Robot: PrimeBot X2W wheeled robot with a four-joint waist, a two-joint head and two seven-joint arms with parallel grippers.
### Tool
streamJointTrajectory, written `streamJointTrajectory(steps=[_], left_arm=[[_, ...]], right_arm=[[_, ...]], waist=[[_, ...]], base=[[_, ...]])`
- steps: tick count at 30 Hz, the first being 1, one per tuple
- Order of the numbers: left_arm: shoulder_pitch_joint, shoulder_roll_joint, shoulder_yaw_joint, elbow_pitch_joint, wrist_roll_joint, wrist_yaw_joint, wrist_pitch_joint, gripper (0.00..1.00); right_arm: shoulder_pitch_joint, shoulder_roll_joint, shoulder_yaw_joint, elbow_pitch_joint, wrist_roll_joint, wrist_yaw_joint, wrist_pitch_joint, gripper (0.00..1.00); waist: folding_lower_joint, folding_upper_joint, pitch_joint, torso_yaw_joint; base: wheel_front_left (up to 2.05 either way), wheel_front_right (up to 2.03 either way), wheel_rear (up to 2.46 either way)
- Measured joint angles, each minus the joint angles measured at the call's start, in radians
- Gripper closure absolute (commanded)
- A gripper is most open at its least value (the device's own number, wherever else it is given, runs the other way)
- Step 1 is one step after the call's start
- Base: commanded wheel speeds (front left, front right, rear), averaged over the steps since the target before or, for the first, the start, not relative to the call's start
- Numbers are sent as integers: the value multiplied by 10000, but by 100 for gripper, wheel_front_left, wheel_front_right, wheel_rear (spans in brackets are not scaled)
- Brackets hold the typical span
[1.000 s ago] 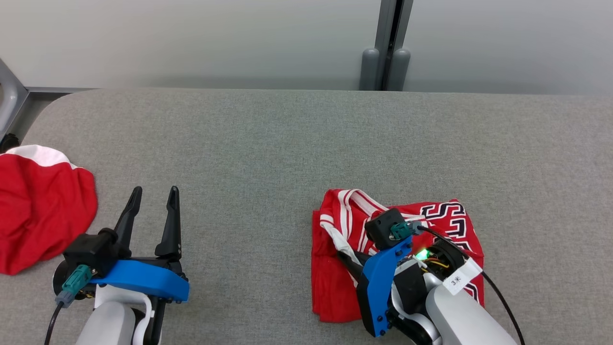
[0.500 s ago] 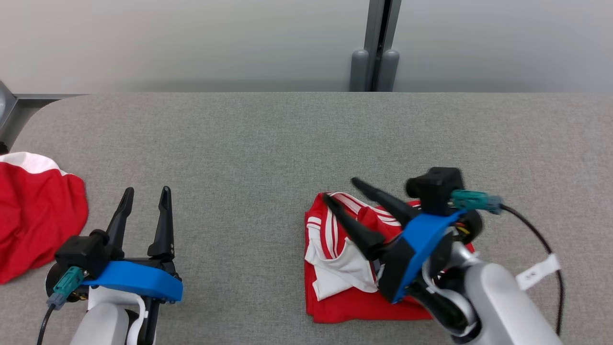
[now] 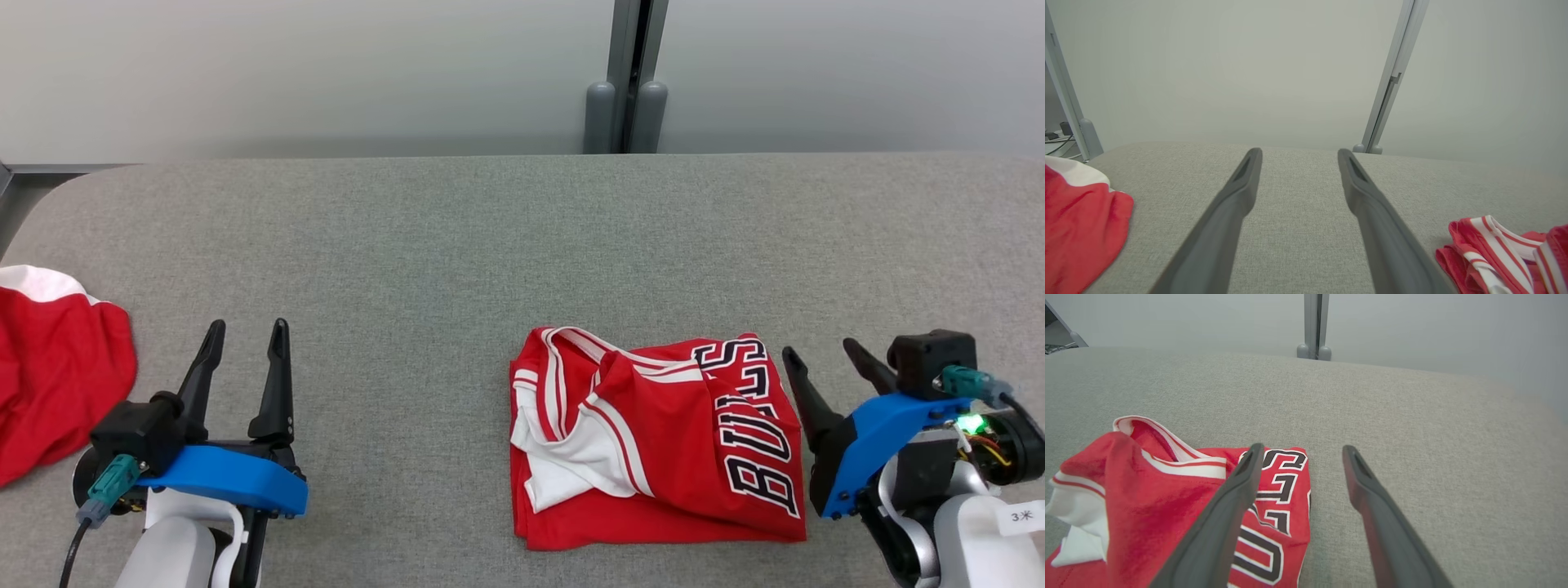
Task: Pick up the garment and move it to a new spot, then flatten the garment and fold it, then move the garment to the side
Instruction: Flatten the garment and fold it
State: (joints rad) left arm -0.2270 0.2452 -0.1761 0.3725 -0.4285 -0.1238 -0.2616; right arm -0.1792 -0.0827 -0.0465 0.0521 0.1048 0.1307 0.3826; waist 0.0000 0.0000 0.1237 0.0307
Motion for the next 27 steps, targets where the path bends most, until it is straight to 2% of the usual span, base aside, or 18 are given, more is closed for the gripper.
streamJointTrajectory(steps=[1, 2, 3, 4, 5, 11, 17, 23, 27], left_arm=[[-11, 10, -15, 12, 0, 0, 0, 0], [-19, 27, -36, 27, 8, 0, 4, 0], [-26, 46, -52, 44, 25, 0, 8, 0], [-44, 65, -71, 58, 42, 0, 33, 0], [-74, 92, -111, 79, 79, 0, 52, 0], [-206, 244, -196, 161, 105, 8, 151, 0], [-207, 242, -263, 186, 73, 12, 165, 0], [-198, 217, -299, 190, -8, 12, 163, 0], [-161, 228, -303, 190, -33, 33, 161, 0]], right_arm=[[-4, 27, 12, 186, -98, 0, -84, 4], [-12, 54, 46, 420, -169, 0, -153, 35], [-24, 77, 115, 640, -230, 0, -265, 71], [-61, 90, 222, 865, -336, 0, -362, 96], [-131, 100, 364, 1104, -426, 0, -458, 100], [-571, 211, 1593, 2334, -499, 0, -721, 100], [-680, 282, 3402, 2871, 370, 0, -485, 100], [-370, 305, 5942, 2211, 2240, 0, 410, 100], [-174, -58, 7235, 1379, 3204, 0, 1070, 100]], waist=[[0, 0, 11, -2], [0, 0, 19, -3], [0, 0, 23, -3], [0, 0, 28, -1], [0, 0, 34, 0], [0, 0, 3, 19], [0, 0, -88, 82], [0, 0, -161, 112], [0, 0, -201, 83]], base=[[0, 0, 0], [0, 0, 0], [0, 0, 0], [0, 0, 0], [0, 0, 0], [0, 0, 0], [0, 0, 0], [0, 0, 0], [0, 0, 0]])
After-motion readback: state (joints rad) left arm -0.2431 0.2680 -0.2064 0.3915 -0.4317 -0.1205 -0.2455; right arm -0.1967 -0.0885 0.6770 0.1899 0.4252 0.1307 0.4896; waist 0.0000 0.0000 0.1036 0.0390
